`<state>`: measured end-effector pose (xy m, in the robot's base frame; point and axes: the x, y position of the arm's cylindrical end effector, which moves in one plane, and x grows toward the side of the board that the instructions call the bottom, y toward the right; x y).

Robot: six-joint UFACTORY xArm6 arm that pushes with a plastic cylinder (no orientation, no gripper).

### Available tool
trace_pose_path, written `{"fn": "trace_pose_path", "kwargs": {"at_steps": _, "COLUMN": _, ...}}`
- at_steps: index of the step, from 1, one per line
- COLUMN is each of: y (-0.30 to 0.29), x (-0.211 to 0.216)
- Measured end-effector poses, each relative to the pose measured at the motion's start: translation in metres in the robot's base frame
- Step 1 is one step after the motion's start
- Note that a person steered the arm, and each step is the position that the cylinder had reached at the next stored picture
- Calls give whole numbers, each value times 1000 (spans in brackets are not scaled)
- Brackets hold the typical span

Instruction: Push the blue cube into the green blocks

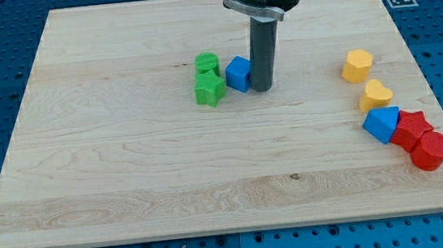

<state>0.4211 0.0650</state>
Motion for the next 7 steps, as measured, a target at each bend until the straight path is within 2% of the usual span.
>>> {"fn": "trace_pose_path", "kwargs": {"at_steps": 1, "y": 36, "x": -8}}
{"fn": "trace_pose_path", "kwargs": {"at_steps": 2, "y": 39, "x": -34}}
{"fn": "trace_pose_path", "kwargs": {"at_steps": 3, "y": 39, "x": -34}}
{"fn": "trace_pose_path", "kwargs": {"at_steps": 7, "y": -11, "x": -20}}
